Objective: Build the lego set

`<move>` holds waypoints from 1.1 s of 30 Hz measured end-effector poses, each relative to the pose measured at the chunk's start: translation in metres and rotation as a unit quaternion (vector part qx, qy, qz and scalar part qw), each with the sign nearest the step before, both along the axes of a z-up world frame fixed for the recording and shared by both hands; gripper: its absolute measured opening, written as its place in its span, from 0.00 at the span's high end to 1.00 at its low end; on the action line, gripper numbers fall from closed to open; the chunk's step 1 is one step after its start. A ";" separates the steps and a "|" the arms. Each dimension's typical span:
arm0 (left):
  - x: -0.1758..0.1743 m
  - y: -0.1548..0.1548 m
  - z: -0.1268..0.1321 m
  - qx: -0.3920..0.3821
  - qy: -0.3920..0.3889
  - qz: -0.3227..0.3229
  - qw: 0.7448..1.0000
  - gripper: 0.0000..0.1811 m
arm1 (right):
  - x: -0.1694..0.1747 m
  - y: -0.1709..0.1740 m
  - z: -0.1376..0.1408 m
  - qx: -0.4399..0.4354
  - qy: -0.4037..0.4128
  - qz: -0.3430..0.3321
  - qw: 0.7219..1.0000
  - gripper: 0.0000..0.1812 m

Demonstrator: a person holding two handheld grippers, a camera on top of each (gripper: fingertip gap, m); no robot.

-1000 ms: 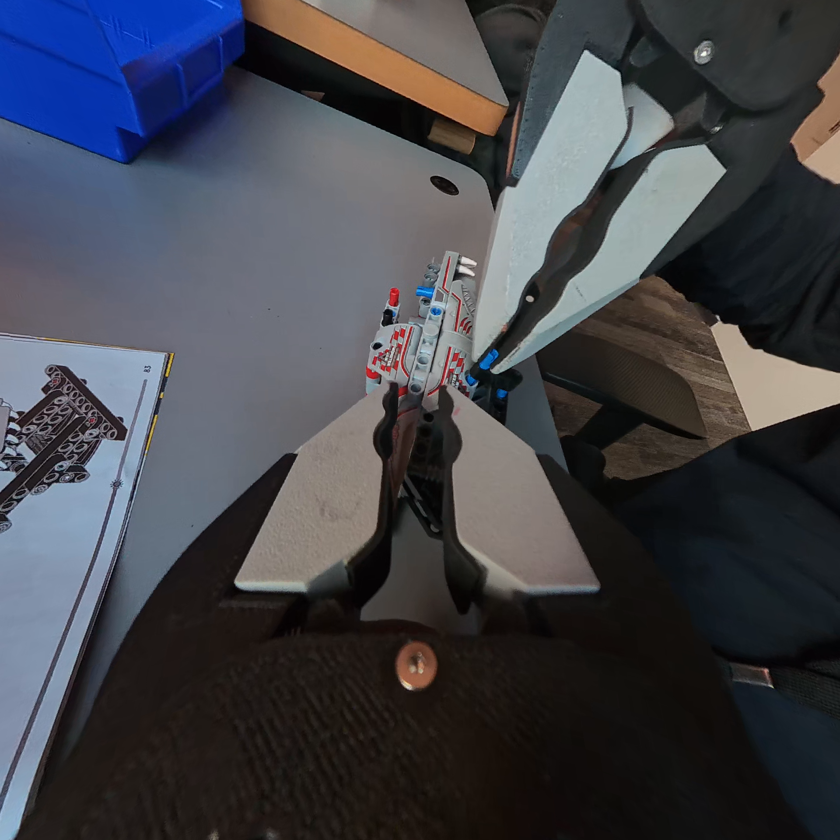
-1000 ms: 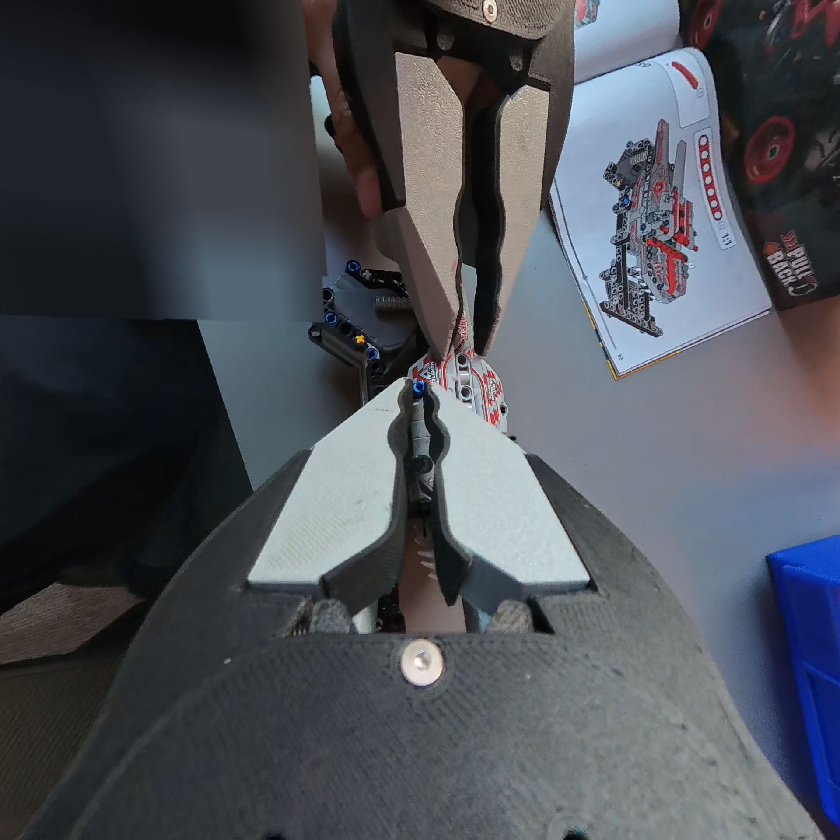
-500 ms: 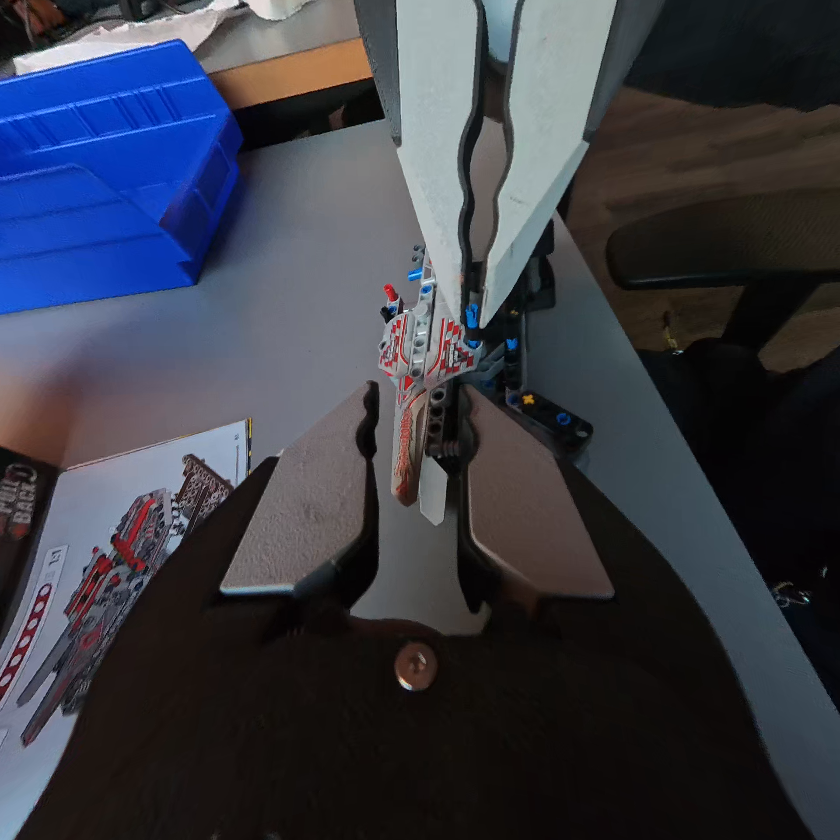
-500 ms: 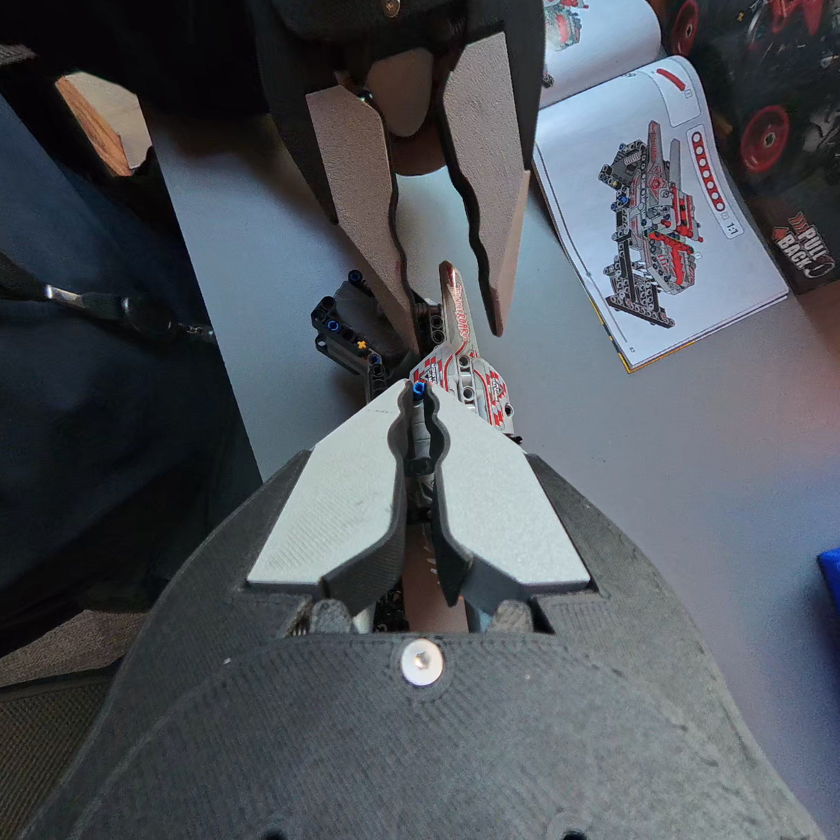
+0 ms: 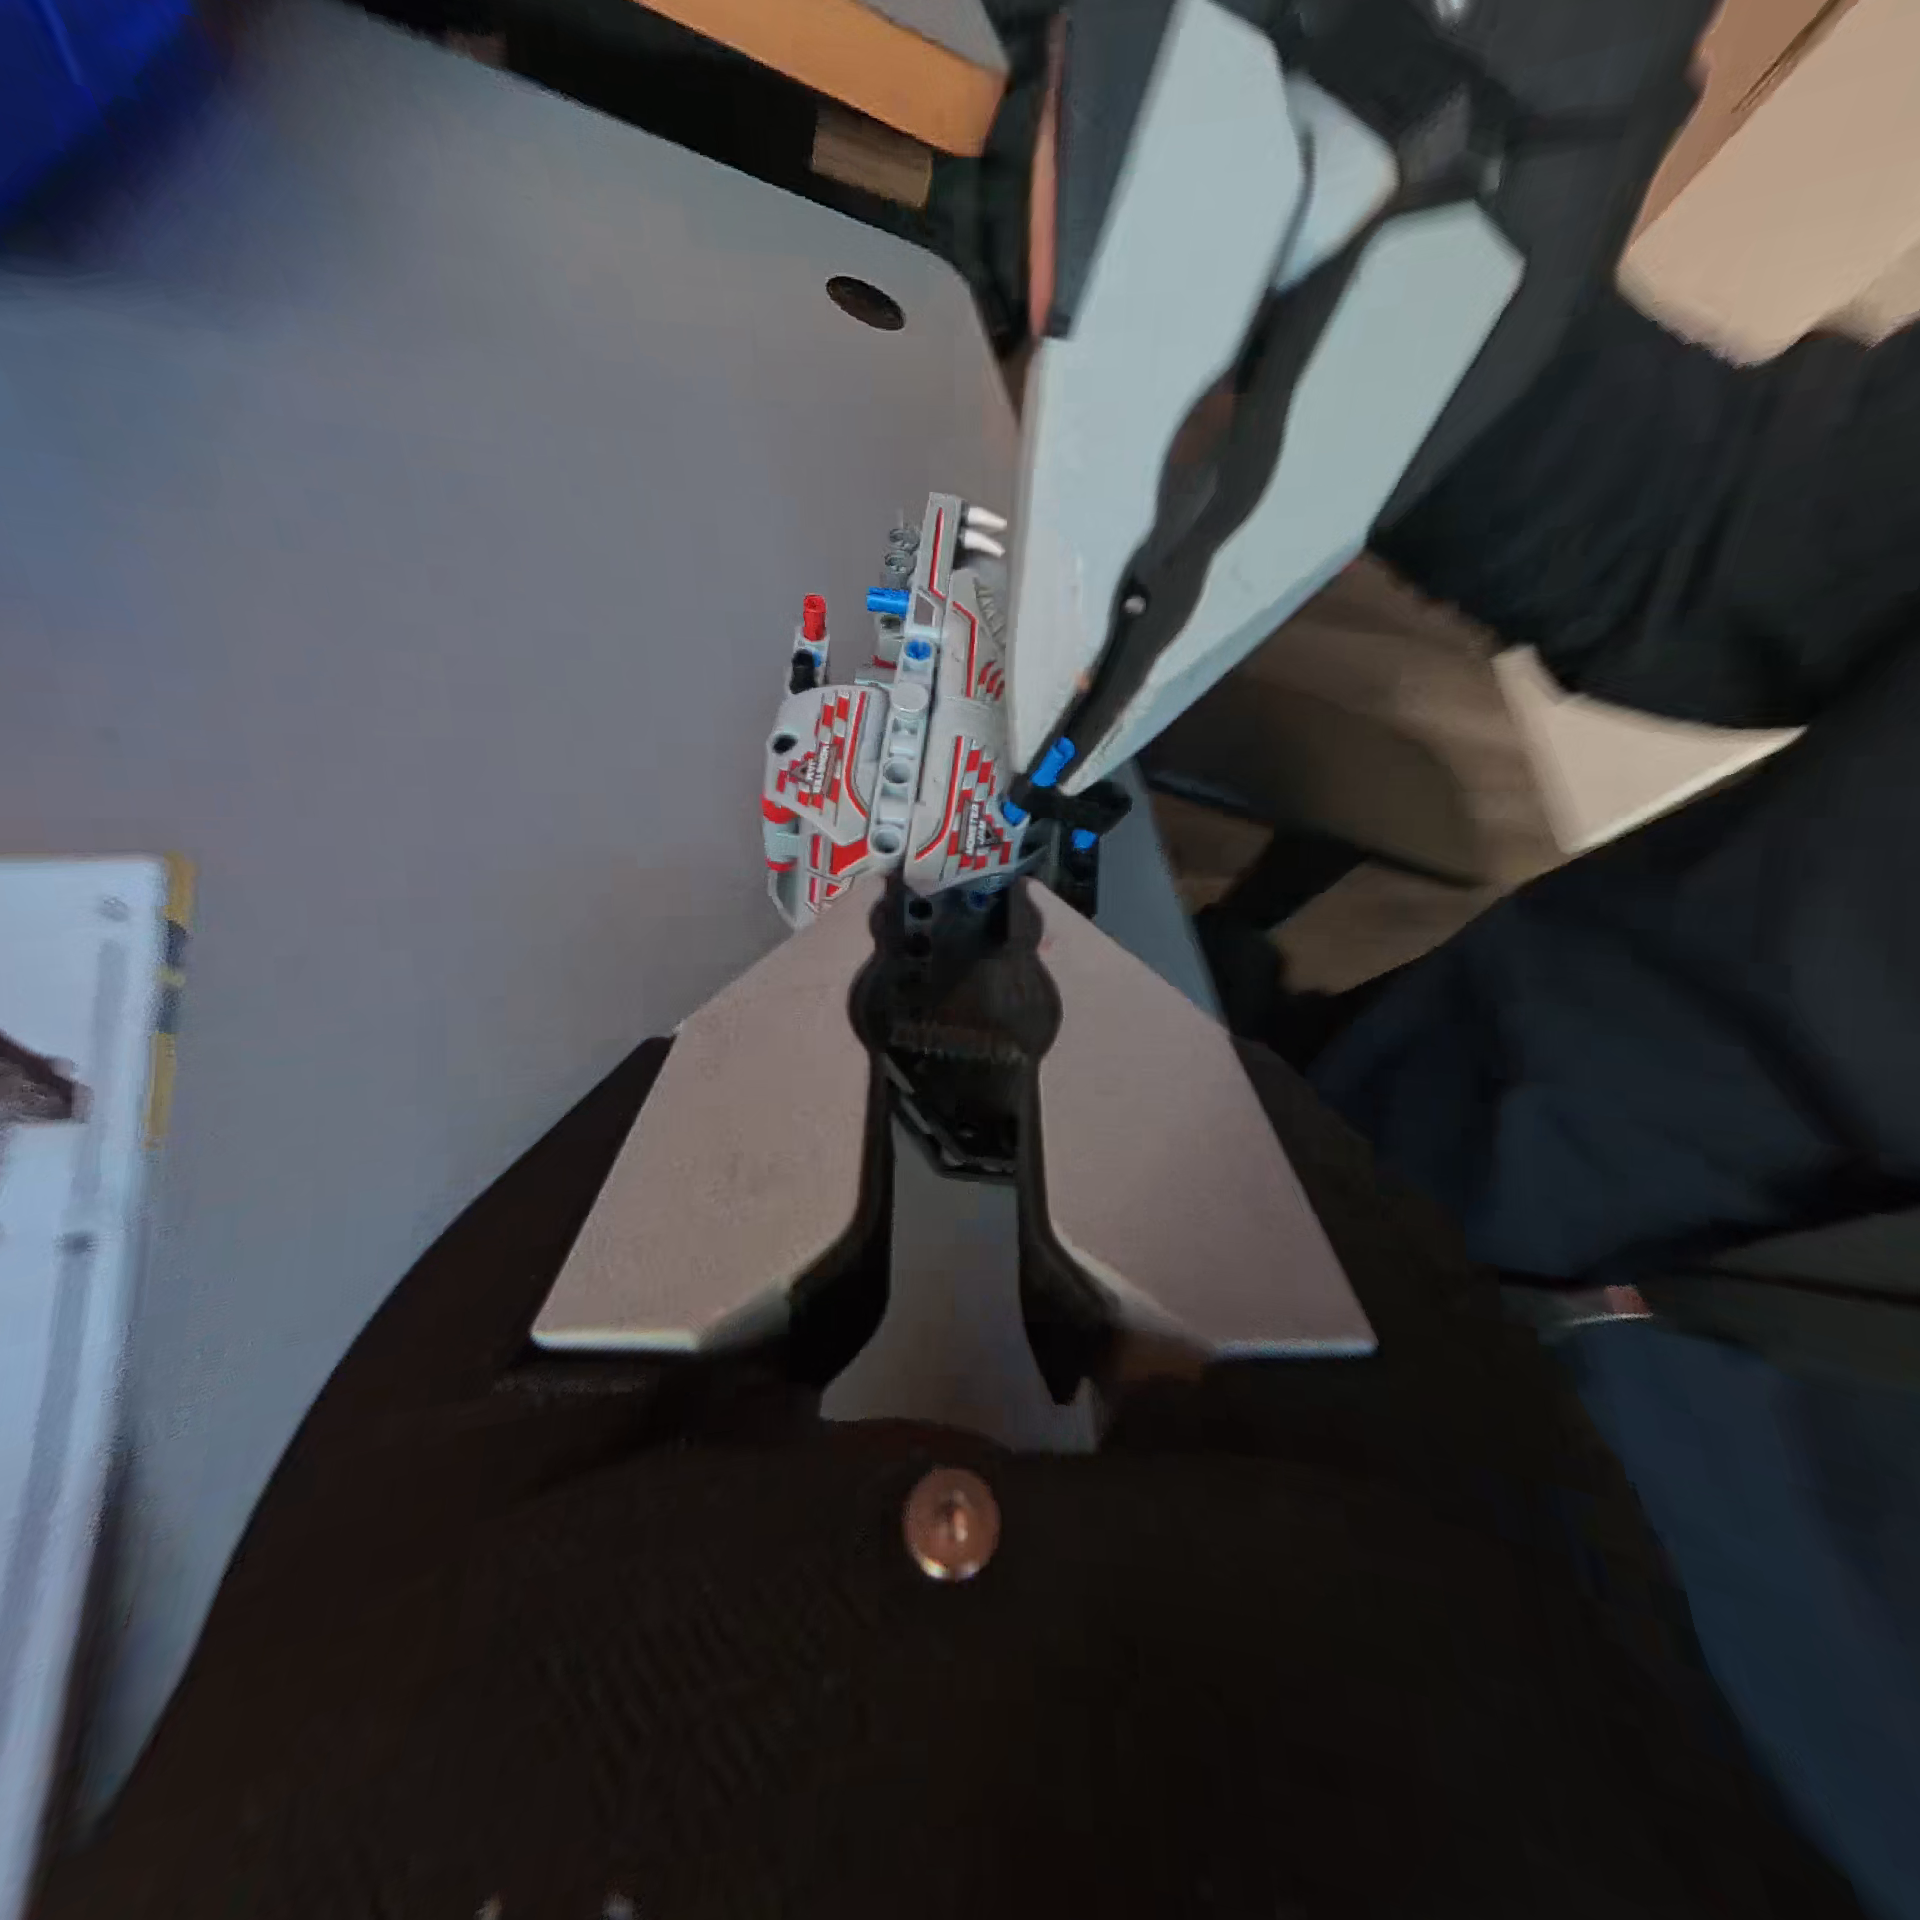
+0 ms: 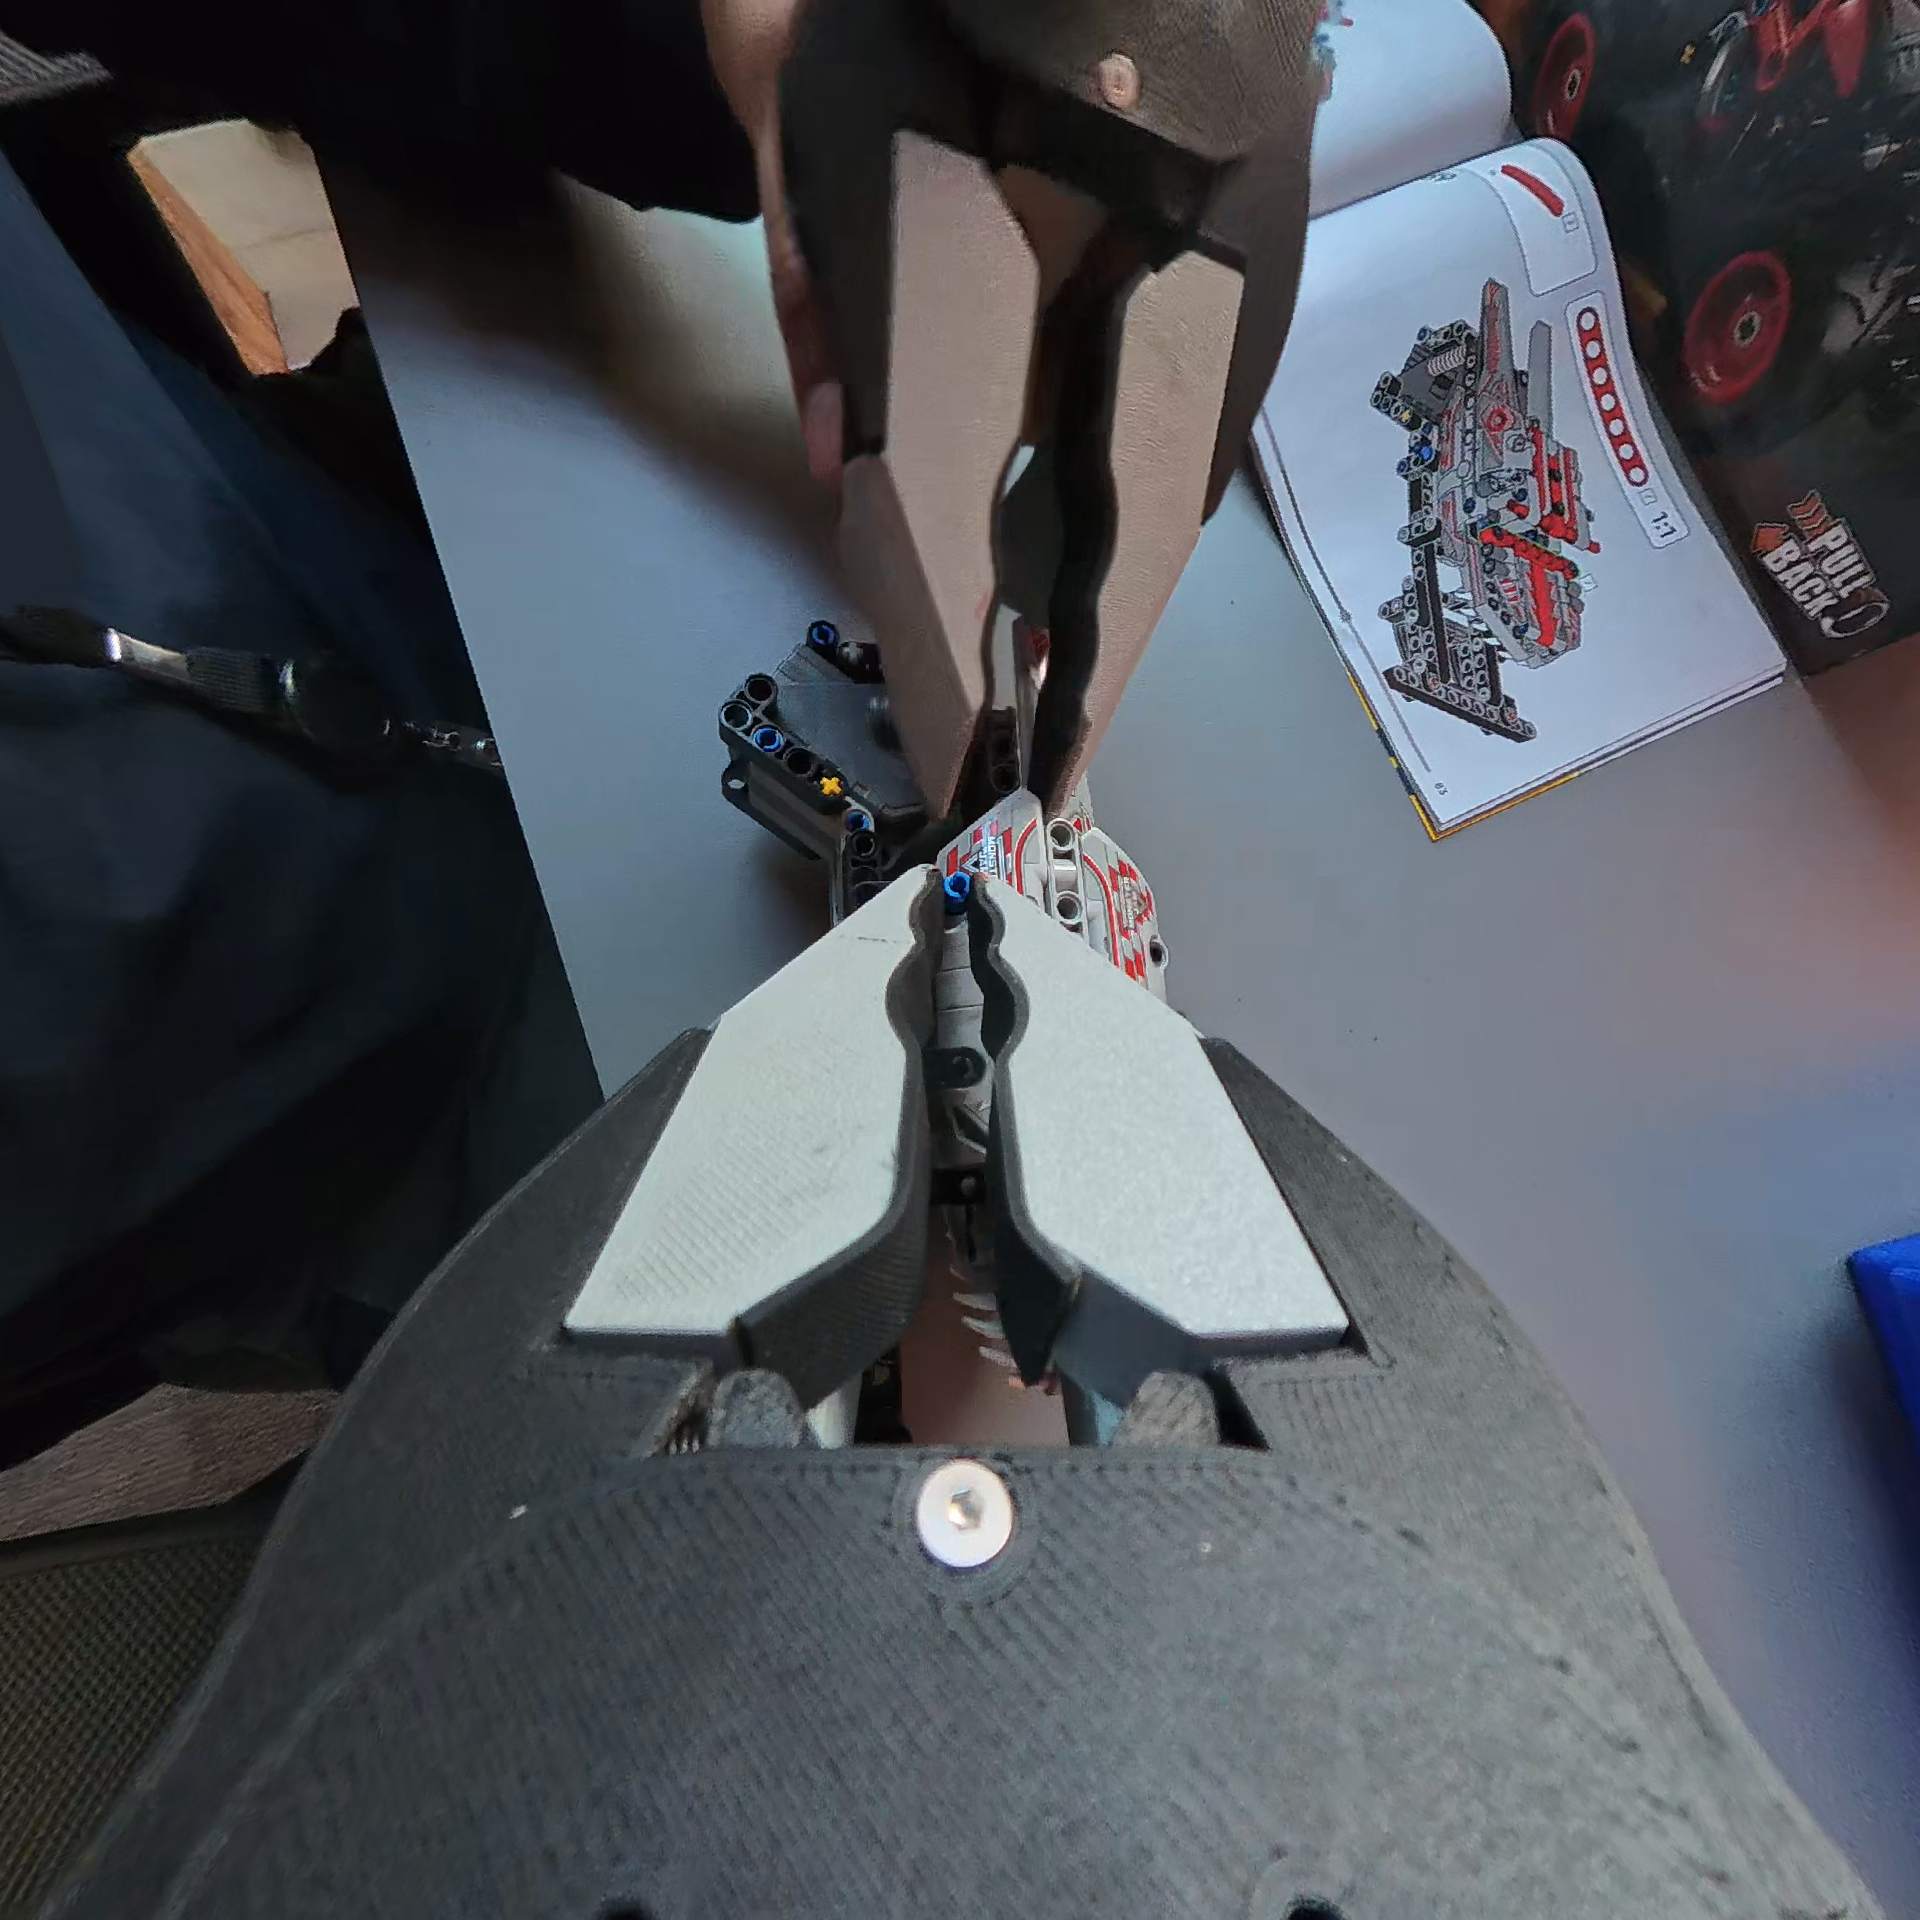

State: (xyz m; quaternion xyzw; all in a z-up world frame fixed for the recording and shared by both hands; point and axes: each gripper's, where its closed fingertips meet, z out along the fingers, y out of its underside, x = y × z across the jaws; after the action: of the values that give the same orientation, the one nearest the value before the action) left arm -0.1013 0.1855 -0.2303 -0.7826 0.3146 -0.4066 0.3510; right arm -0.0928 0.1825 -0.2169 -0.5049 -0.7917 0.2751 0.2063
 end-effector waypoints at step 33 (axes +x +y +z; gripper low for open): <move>0.018 -0.004 0.029 0.067 -0.020 0.003 0.998 0.91 | 0.012 0.007 0.037 -0.120 0.143 -0.038 0.982 0.99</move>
State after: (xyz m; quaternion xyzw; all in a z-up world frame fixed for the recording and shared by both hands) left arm -0.0833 0.1813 -0.2009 -0.7501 0.3316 -0.3991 0.4100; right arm -0.0808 0.1892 -0.1802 -0.5109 -0.6958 0.4293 0.2657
